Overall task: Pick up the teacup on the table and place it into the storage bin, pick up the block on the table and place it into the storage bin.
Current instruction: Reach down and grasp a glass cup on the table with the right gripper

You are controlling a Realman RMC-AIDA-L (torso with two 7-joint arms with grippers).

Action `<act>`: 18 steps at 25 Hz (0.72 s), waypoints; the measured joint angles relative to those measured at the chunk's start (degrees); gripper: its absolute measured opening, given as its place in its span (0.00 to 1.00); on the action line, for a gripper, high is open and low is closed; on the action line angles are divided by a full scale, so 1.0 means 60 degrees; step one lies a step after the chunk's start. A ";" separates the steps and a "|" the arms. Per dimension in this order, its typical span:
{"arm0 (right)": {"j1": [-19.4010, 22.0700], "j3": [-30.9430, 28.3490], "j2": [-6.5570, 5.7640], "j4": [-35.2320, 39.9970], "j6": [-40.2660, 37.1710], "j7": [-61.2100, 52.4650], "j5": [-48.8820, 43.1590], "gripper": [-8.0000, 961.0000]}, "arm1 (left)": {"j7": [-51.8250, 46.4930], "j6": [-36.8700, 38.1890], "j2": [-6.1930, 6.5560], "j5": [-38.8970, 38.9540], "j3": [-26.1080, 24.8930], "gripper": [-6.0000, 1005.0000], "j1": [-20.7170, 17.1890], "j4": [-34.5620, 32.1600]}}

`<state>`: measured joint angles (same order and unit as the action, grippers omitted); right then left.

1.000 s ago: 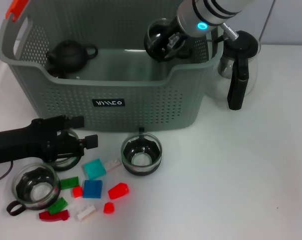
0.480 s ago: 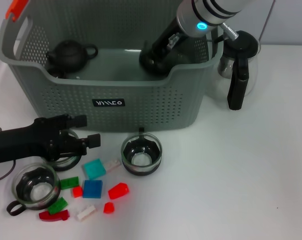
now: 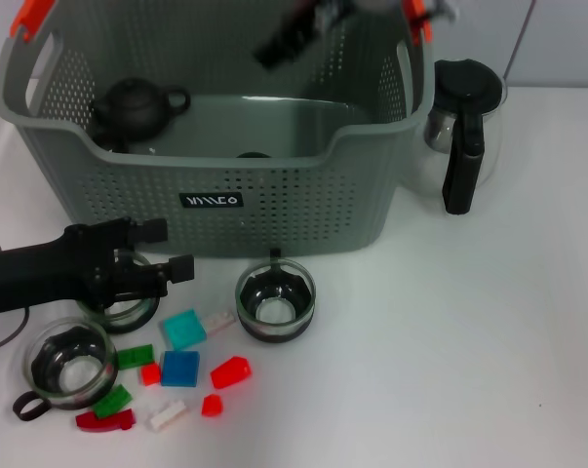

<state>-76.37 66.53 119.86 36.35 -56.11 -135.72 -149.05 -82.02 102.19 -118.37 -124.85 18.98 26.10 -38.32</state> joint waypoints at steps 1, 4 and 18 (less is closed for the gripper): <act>0.0134 -0.0281 -0.0021 0.1211 -0.0916 -0.0088 0.0045 0.63 | -0.0005 0.0001 0.0011 0.0000 -0.0012 0.85 0.0000 0.0000; 0.0270 -0.0484 -0.0049 0.2426 -0.1956 -0.0175 0.0173 0.64 | -0.0006 0.0006 0.0033 0.0021 -0.0094 0.86 0.0000 0.0000; 0.1031 -0.1205 -0.0453 0.6014 -0.8247 -0.0117 0.2077 0.64 | -0.0011 0.0011 0.0053 0.0135 -0.0180 0.85 -0.0050 0.0000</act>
<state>-70.18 59.29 117.14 72.43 -105.59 -136.43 -136.58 -82.08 102.26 -118.05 -124.04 17.90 25.80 -38.32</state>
